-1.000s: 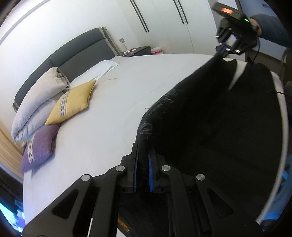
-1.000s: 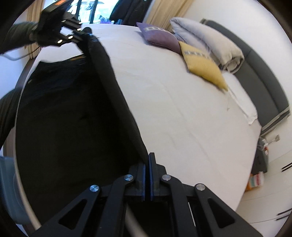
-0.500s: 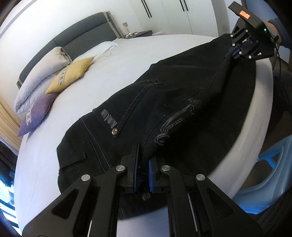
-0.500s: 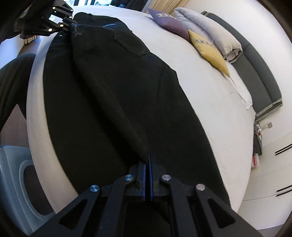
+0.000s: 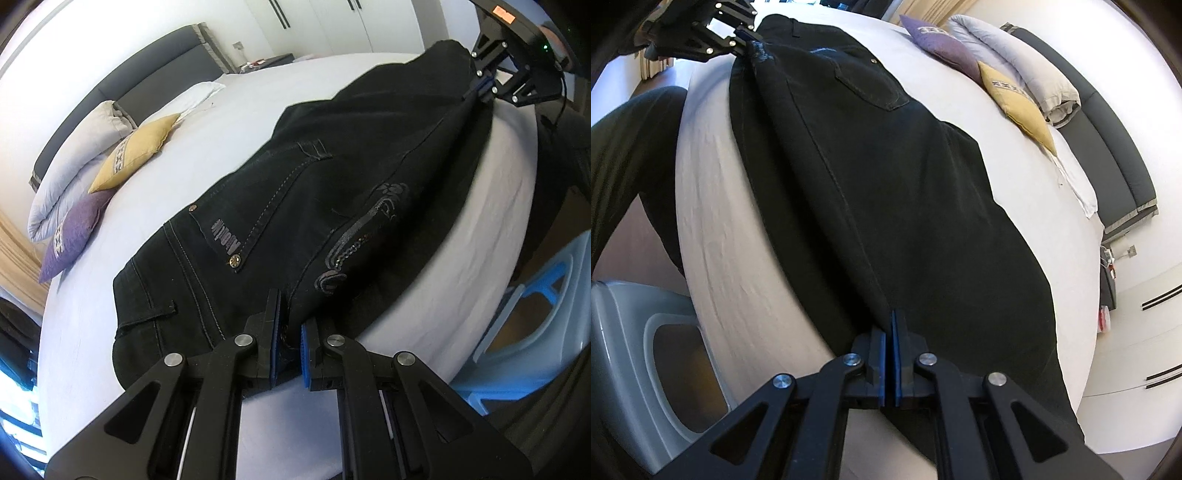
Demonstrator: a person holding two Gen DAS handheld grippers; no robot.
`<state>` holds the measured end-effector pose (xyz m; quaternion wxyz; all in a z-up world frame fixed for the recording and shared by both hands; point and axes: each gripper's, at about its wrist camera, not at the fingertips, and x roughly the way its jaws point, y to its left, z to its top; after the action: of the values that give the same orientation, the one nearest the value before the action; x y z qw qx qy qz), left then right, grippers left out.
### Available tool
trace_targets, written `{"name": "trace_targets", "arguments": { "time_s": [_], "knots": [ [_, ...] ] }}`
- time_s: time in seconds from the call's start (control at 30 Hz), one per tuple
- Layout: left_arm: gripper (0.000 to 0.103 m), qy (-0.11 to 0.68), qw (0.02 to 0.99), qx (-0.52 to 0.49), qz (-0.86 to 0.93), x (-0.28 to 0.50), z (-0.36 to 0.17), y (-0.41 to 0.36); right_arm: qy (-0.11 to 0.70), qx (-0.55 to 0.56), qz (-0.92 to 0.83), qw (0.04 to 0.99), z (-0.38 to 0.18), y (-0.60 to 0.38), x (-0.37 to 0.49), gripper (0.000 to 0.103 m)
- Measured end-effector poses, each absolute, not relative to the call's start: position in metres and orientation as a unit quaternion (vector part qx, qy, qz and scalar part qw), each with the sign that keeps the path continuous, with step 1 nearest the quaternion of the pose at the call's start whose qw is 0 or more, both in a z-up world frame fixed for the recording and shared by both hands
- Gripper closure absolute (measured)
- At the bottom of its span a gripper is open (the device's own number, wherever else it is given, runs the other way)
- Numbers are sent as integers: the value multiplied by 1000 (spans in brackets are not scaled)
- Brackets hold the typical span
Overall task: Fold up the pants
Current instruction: 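Lift the jeans with both grippers and lay them flat on the bed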
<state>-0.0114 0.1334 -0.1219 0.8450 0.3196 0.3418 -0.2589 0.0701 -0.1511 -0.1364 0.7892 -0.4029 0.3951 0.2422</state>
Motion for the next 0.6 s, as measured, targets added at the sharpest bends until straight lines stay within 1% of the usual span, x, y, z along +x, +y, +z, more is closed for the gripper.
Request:
{"name": "trace_targets", "arguments": {
  "time_s": [0.27,0.43,0.47,0.6],
  "knots": [
    [95,341,842,329,-257,-15,-124,145,377,-428,241,786,-128,-141,54,99],
    [95,347,842,322,-258,-15,-133,149,384,-425,243,783,-147,-136,43,99],
    [92,346,843,323,-257,-16,-134,149,384,-421,243,785,-150,-137,44,99],
    [92,344,845,324,-252,-17,-136,154,380,-405,244,795,-149,-141,39,99]
  ]
}}
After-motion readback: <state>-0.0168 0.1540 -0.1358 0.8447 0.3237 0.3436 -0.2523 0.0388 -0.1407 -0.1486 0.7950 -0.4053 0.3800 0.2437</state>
